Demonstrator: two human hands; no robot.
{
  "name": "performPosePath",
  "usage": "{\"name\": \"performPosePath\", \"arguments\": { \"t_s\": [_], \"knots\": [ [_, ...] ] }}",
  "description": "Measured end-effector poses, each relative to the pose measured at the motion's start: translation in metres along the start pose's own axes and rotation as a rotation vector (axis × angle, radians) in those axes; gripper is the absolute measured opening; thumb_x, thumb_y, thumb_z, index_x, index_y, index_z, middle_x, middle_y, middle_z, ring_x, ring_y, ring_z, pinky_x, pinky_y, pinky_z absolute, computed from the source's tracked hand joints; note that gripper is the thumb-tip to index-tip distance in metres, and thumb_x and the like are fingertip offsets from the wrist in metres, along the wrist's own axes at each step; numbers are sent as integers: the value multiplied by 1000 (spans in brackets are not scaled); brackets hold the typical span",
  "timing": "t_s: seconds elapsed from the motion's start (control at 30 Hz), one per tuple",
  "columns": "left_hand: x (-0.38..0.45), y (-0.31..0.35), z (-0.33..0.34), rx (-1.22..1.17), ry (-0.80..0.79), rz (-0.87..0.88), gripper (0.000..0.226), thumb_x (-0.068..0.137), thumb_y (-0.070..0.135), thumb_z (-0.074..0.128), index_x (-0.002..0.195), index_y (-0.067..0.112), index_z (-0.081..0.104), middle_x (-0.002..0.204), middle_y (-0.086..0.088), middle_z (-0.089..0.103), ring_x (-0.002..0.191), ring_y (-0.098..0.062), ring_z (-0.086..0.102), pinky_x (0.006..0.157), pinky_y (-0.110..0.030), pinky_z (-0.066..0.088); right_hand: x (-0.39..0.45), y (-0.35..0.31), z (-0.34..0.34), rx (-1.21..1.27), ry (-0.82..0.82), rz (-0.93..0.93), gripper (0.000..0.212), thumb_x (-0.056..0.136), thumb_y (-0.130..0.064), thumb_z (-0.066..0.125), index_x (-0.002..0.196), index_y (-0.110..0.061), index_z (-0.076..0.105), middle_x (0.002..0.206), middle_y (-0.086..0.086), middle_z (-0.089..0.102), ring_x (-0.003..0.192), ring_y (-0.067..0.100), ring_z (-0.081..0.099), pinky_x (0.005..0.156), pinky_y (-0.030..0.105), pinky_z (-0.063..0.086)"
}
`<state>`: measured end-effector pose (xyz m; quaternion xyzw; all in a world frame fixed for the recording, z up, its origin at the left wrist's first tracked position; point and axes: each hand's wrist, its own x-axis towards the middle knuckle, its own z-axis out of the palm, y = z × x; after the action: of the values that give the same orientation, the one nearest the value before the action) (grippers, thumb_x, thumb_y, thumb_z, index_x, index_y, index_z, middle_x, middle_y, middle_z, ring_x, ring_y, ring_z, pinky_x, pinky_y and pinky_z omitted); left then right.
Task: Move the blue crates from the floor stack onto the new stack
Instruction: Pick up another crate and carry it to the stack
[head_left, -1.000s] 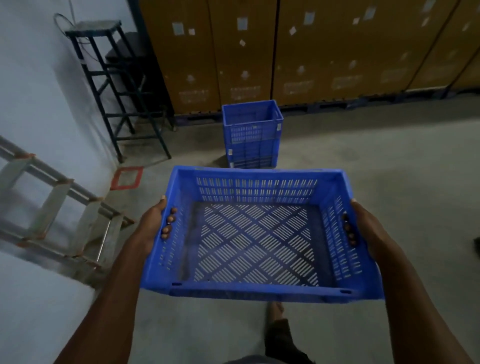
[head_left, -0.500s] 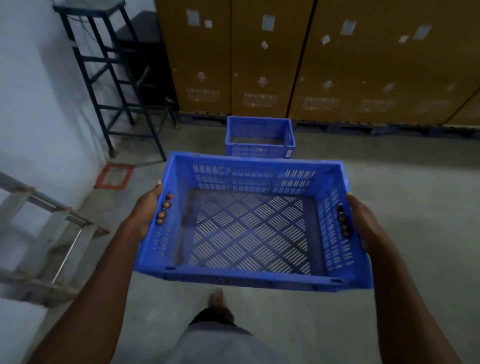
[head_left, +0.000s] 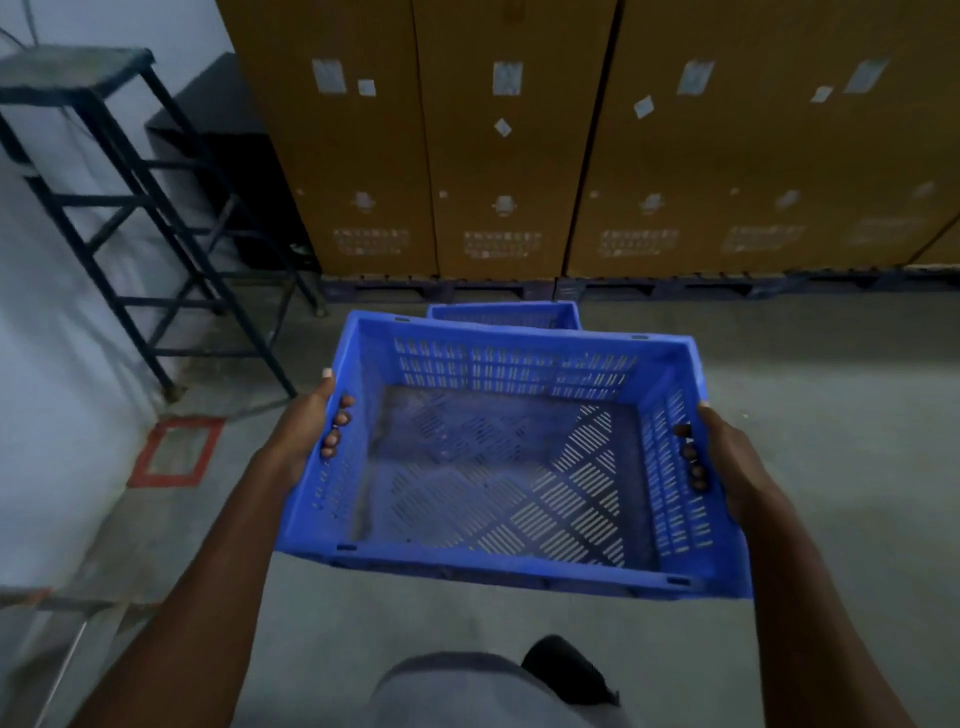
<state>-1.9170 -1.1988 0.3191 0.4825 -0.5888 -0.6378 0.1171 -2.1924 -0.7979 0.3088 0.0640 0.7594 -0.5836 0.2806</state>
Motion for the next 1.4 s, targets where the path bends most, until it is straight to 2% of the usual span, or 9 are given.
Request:
{"name": "performPosePath", "arguments": {
  "t_s": [0.27, 0.63, 0.77, 1.03, 1.4],
  "knots": [
    [155, 66, 65, 22, 61, -9, 61, 98, 69, 34, 95, 13, 59, 66, 2, 46, 40, -12, 31, 39, -22, 29, 181, -81, 29, -20, -38, 7, 52, 98, -56, 44, 98, -7, 61, 62, 4, 43, 43, 16, 35, 41, 25, 31],
    [305, 115, 138, 12, 184, -125, 54, 101, 63, 32, 86, 16, 55, 66, -1, 45, 39, -16, 33, 45, -24, 29, 386, -166, 80, -142, -112, 82, 53, 100, -58, 41, 94, -8, 59, 63, 4, 43, 48, 19, 36, 46, 28, 32],
    [367, 114, 149, 51, 190, -182, 54, 103, 61, 31, 84, 16, 54, 66, -2, 46, 44, -20, 35, 48, -28, 29, 444, -166, 111, -157, -119, 135, 52, 100, -57, 40, 91, -9, 58, 65, 6, 43, 49, 20, 36, 47, 29, 33],
    [479, 96, 174, 130, 172, -291, 54, 105, 58, 26, 84, 16, 52, 69, -3, 47, 48, -20, 38, 45, -26, 29, 533, -145, 163, -187, -67, 218, 51, 101, -56, 41, 89, -9, 58, 66, 8, 44, 52, 22, 37, 51, 32, 33],
    [564, 73, 196, 142, 181, -352, 57, 102, 62, 29, 87, 14, 55, 71, -3, 52, 48, -19, 42, 47, -28, 31, 603, -122, 186, -209, -49, 270, 51, 99, -58, 44, 91, -10, 58, 67, 5, 44, 52, 20, 38, 50, 31, 33]
  ]
}}
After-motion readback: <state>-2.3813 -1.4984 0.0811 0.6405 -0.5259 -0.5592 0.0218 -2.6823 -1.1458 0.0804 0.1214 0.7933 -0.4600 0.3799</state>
